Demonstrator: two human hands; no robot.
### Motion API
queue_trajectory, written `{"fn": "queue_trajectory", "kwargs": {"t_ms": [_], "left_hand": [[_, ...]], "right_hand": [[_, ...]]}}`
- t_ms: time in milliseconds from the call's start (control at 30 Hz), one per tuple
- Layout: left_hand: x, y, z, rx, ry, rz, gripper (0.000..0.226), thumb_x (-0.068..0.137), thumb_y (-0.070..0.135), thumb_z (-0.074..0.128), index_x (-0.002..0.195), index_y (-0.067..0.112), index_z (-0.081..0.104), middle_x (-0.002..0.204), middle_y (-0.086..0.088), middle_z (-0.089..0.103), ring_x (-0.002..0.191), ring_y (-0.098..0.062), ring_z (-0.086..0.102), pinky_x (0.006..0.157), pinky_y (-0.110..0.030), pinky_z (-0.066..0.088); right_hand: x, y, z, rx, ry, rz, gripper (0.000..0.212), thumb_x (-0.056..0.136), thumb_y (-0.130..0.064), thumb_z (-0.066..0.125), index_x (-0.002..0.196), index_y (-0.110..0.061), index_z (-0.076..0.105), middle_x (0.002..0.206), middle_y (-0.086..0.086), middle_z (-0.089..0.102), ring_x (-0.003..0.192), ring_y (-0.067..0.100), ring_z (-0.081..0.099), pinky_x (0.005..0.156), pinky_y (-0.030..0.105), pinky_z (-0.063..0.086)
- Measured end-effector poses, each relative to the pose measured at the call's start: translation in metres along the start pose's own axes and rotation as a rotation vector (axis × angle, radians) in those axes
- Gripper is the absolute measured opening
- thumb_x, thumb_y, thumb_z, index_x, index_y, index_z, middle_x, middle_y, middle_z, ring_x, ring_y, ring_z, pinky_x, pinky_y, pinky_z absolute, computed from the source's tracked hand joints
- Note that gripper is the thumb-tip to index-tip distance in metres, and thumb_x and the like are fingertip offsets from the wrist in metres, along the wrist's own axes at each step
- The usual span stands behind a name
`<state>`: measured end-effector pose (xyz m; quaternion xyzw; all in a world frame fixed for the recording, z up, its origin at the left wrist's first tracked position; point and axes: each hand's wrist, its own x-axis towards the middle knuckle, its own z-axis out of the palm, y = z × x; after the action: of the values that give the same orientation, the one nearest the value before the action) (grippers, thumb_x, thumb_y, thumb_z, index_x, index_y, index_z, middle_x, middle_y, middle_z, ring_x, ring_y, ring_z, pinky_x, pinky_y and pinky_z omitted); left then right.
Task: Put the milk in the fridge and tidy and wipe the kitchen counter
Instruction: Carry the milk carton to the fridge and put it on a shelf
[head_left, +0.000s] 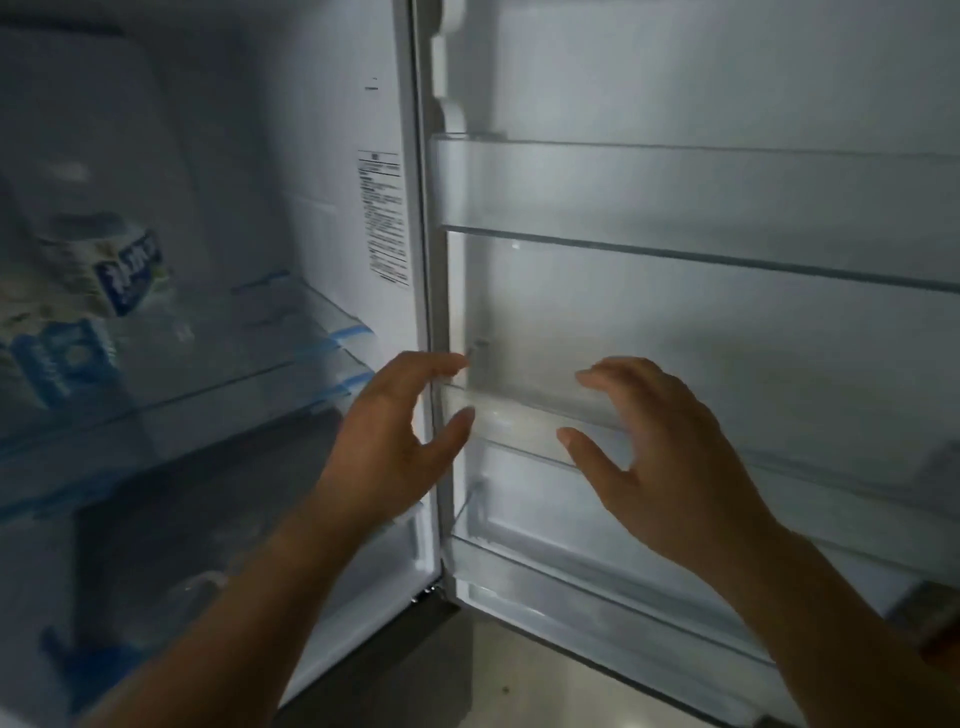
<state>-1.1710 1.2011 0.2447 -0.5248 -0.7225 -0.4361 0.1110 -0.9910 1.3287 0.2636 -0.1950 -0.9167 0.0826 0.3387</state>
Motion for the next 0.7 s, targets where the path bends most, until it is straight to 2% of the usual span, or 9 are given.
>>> {"fn": "queue_trajectory", "kwargs": {"t_ms": [100, 200, 367, 467, 600, 700], "left_hand": [[0.002, 0.025, 0.030, 0.117, -0.129, 0.124, 0.041, 0.082, 0.044, 0.052, 0.120, 0.030, 0.056, 0.119, 0.007, 0.058, 0.112, -0.006, 0.050, 0.092, -0.013, 0.034], [-0.005, 0.032, 0.051, 0.218, -0.195, 0.130, 0.043, 0.084, 0.040, 0.059, 0.126, 0.036, 0.052, 0.128, 0.006, 0.055, 0.119, -0.011, 0.047, 0.093, -0.019, 0.032], [-0.012, 0.038, 0.061, 0.201, -0.183, 0.064, 0.050, 0.084, 0.033, 0.062, 0.132, 0.034, 0.046, 0.135, 0.001, 0.046, 0.127, -0.014, 0.039, 0.094, -0.022, 0.031], [-0.016, 0.039, 0.065, 0.176, -0.138, 0.037, 0.047, 0.084, 0.031, 0.062, 0.129, 0.032, 0.049, 0.136, 0.000, 0.046, 0.128, -0.015, 0.039, 0.096, -0.023, 0.032], [-0.026, 0.033, 0.060, 0.149, -0.103, 0.061, 0.048, 0.084, 0.027, 0.064, 0.129, 0.030, 0.049, 0.137, 0.000, 0.046, 0.130, -0.016, 0.039, 0.094, -0.022, 0.034], [-0.032, 0.021, 0.046, 0.127, -0.148, 0.101, 0.052, 0.084, 0.029, 0.063, 0.132, 0.031, 0.045, 0.141, 0.001, 0.042, 0.133, -0.017, 0.036, 0.098, -0.030, 0.042]], "right_hand": [[-0.025, 0.032, -0.018, -0.068, -0.013, 0.095, 0.044, 0.086, -0.046, 0.054, 0.119, -0.018, 0.054, 0.121, 0.003, 0.058, 0.109, 0.022, 0.055, 0.090, 0.037, 0.044], [-0.043, 0.057, -0.031, -0.150, -0.054, 0.189, 0.038, 0.086, -0.039, 0.056, 0.116, -0.015, 0.057, 0.109, 0.004, 0.061, 0.099, 0.023, 0.056, 0.083, 0.036, 0.045], [-0.061, 0.071, -0.047, -0.094, 0.005, 0.255, 0.025, 0.087, -0.029, 0.059, 0.107, -0.014, 0.060, 0.089, 0.000, 0.058, 0.081, 0.017, 0.054, 0.076, 0.036, 0.048], [-0.069, 0.068, -0.048, -0.015, 0.063, 0.283, 0.019, 0.087, -0.022, 0.061, 0.103, -0.011, 0.060, 0.087, -0.001, 0.057, 0.078, 0.015, 0.054, 0.073, 0.032, 0.048], [-0.079, 0.049, -0.041, -0.071, 0.118, 0.233, 0.011, 0.085, -0.013, 0.062, 0.095, -0.009, 0.064, 0.084, 0.005, 0.063, 0.072, 0.014, 0.054, 0.067, 0.026, 0.041], [-0.090, 0.025, -0.036, -0.116, 0.146, 0.230, 0.012, 0.084, -0.008, 0.063, 0.096, -0.007, 0.065, 0.083, 0.007, 0.065, 0.072, 0.018, 0.058, 0.067, 0.026, 0.043]]}}
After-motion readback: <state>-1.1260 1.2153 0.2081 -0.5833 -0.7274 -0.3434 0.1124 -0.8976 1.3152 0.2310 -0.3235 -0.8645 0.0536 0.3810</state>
